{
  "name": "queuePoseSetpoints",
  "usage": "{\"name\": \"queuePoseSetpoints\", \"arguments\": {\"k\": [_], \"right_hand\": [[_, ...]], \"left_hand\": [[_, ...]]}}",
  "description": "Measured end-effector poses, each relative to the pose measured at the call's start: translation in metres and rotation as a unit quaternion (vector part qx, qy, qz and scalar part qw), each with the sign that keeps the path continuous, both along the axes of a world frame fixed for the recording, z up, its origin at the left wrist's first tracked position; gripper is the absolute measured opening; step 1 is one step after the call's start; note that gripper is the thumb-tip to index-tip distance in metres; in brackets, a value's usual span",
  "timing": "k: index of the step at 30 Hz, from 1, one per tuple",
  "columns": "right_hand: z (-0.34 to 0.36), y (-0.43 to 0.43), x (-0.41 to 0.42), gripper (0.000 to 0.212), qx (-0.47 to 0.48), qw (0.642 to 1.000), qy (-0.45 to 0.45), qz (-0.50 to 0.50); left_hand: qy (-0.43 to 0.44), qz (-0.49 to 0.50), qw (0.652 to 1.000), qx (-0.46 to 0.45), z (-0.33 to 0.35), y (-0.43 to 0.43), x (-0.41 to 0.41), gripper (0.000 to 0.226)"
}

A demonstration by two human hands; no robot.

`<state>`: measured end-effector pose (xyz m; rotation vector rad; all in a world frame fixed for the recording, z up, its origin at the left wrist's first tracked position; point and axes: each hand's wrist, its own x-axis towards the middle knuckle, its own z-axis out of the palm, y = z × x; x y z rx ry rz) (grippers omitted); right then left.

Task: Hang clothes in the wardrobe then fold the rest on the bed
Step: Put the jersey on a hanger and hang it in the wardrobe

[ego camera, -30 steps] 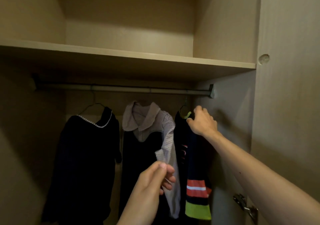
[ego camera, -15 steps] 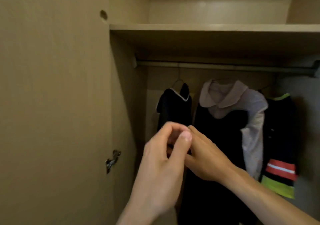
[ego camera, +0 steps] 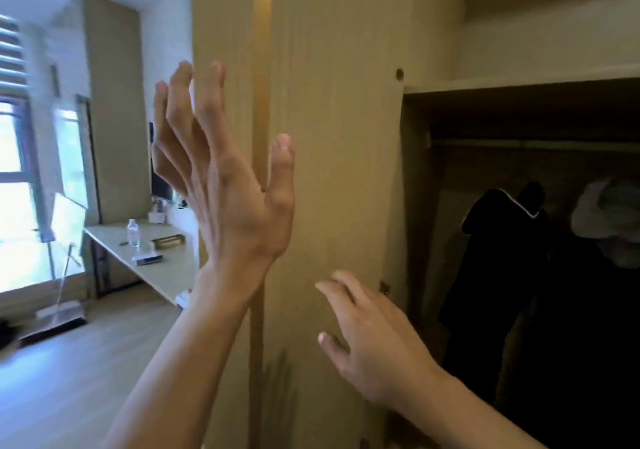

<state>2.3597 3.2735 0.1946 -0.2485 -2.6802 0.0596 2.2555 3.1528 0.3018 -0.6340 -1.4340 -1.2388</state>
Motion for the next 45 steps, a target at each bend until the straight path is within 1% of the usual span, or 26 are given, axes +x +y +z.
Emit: {"name": "queuePoseSetpoints", "arguments": {"k": [2, 5, 7, 10, 13, 15, 19, 22, 24, 27, 28, 31, 34, 36, 38, 40, 42, 45], "right_hand": [[0.001, -0.019, 0.0, 0.072, 0.023, 0.999, -0.006, 0.035], [0.004, -0.038, 0.007, 0.074, 0.043, 0.997, -0.007, 0.066], [0.005, -0.044, 0.013, 0.075, 0.072, 0.995, -0.008, 0.074], [0.003, -0.05, 0.014, 0.077, 0.13, 0.988, -0.003, 0.077], [0.0, -0.059, 0.018, 0.079, 0.155, 0.984, -0.005, 0.088], [-0.005, -0.064, 0.023, 0.08, 0.136, 0.986, -0.014, 0.093], [-0.016, -0.072, 0.039, 0.081, 0.094, 0.992, -0.013, 0.087], [-0.024, -0.074, 0.057, 0.084, 0.077, 0.994, -0.001, 0.074], [-0.031, -0.069, 0.069, 0.086, 0.076, 0.995, 0.035, 0.051], [-0.044, -0.052, 0.088, 0.09, 0.059, 0.99, 0.129, -0.024], [-0.047, -0.042, 0.095, 0.089, 0.044, 0.985, 0.16, -0.048], [-0.051, -0.001, 0.125, 0.077, 0.024, 0.968, 0.23, -0.102], [-0.054, 0.047, 0.157, 0.063, 0.002, 0.956, 0.249, -0.154], [-0.055, 0.072, 0.172, 0.067, -0.026, 0.95, 0.258, -0.172], [-0.052, 0.101, 0.185, 0.074, -0.047, 0.939, 0.277, -0.197], [-0.046, 0.131, 0.196, 0.071, -0.066, 0.928, 0.288, -0.226], [-0.041, 0.159, 0.203, 0.068, -0.083, 0.923, 0.282, -0.25], [-0.039, 0.193, 0.202, 0.07, -0.07, 0.919, 0.26, -0.288]], "left_hand": [[-0.083, -0.018, 0.996, -0.024, 0.012, -0.009, -0.021, 0.081], [-0.199, -0.115, 0.97, -0.08, 0.02, -0.014, -0.039, 0.084], [-0.222, -0.123, 0.963, -0.094, 0.021, -0.019, -0.04, 0.084], [-0.259, -0.15, 0.953, -0.048, 0.031, -0.023, -0.038, 0.082], [-0.289, -0.148, 0.944, -0.051, 0.039, -0.025, -0.033, 0.077], [-0.271, -0.159, 0.948, -0.052, 0.039, -0.028, -0.025, 0.073], [-0.211, -0.184, 0.958, -0.066, 0.038, -0.031, 0.008, 0.057], [-0.161, -0.227, 0.958, -0.072, 0.034, -0.021, 0.043, 0.05], [-0.122, -0.244, 0.959, -0.082, 0.032, -0.008, 0.067, 0.044], [-0.048, -0.245, 0.96, -0.127, 0.03, 0.02, 0.104, 0.034], [-0.018, -0.245, 0.958, -0.148, 0.029, 0.033, 0.113, 0.038], [0.064, -0.249, 0.942, -0.215, 0.026, 0.079, 0.135, 0.067], [0.117, -0.253, 0.924, -0.262, 0.026, 0.137, 0.154, 0.092], [0.14, -0.239, 0.917, -0.288, 0.025, 0.175, 0.163, 0.103], [0.154, -0.241, 0.911, -0.297, 0.024, 0.219, 0.177, 0.105], [0.149, -0.235, 0.912, -0.302, 0.02, 0.26, 0.191, 0.104], [0.143, -0.221, 0.915, -0.305, 0.016, 0.294, 0.202, 0.099], [0.155, -0.215, 0.912, -0.313, 0.011, 0.338, 0.204, 0.09]]}}
